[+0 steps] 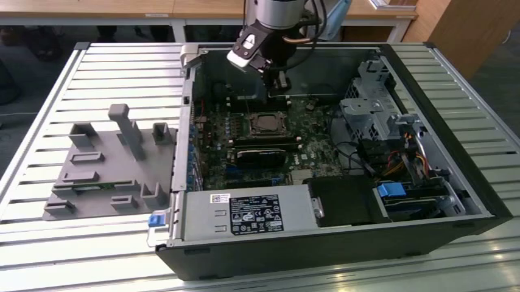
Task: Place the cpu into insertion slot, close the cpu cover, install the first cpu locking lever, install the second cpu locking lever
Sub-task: 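Install the first cpu locking lever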
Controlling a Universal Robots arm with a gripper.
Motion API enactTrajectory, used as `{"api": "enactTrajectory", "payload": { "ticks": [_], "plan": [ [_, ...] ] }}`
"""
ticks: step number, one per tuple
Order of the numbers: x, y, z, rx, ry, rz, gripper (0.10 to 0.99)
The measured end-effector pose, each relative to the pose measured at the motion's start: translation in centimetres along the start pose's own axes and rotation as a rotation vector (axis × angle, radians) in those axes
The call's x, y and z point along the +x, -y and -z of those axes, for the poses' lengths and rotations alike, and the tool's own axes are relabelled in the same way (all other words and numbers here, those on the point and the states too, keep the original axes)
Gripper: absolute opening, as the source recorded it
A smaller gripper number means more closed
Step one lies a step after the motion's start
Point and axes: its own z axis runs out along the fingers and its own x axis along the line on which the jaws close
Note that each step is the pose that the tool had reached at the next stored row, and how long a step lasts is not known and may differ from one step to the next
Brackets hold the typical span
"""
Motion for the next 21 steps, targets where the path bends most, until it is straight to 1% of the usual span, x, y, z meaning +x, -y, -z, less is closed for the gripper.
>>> {"api": "enactTrajectory", "payload": {
  "ticks": [10, 15, 21],
  "plan": [
    [0.0, 0.0, -0.13, -0.004, -0.0019, 0.18, 0.106],
    [0.03, 0.0, -0.24, -0.005, -0.0024, 0.211, 0.106],
    [0.03, 0.0, -0.38, -0.008, -0.0037, 0.312, 0.106]
  ]
}}
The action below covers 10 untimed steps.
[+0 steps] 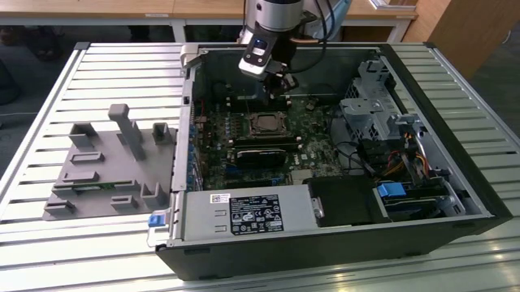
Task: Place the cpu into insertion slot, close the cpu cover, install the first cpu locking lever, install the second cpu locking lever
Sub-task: 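Install the first cpu locking lever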
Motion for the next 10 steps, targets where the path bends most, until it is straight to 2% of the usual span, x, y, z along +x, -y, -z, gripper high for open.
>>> {"api": "enactTrajectory", "payload": {
  "ticks": [4, 7, 10],
  "plan": [
    [0.05, -0.02, -0.11, -0.001, -0.0014, 0.051, 0.106],
    [0.08, -0.04, -0.12, -0.007, -0.0154, 0.072, 0.106],
    [0.09, -0.04, -0.12, -0.006, -0.0299, 0.094, 0.106]
  ]
}}
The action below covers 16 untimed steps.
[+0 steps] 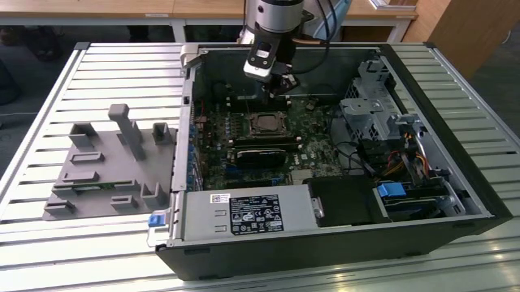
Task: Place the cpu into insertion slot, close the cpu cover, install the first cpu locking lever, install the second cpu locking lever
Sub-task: 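Install the first cpu locking lever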
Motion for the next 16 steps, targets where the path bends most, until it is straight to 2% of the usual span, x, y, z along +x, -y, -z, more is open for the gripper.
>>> {"api": "enactTrajectory", "payload": {
  "ticks": [2, 16],
  "plan": [
    [0.0, 0.0, -0.02, -0.001, -0.0063, 0.019, 0.106],
    [0.0, 0.0, -0.25, 0.0, -0.0102, 0.256, 0.106]
  ]
}}
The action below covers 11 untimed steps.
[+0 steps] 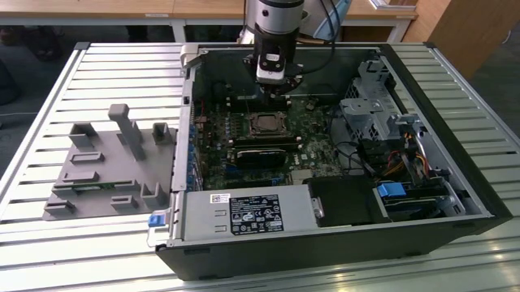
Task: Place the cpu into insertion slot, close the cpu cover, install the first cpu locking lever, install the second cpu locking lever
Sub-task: 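Install the first cpu locking lever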
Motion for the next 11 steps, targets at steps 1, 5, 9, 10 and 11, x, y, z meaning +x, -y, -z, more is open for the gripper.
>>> {"api": "enactTrajectory", "payload": {
  "ticks": [1, 5, 9, 10, 11],
  "plan": [
    [0.0, 0.0, -0.02, 0.0, -0.0002, 0.018, 0.106],
    [0.0, 0.0, -0.07, 0.0, -0.0006, 0.092, 0.106],
    [0.0, 0.0, -0.12, 0.0, -0.0008, 0.164, 0.106],
    [0.0, 0.0, -0.13, 0.0, -0.0011, 0.182, 0.106],
    [0.0, 0.0, -0.14, 0.0, -0.0014, 0.2, 0.106]
  ]
}}
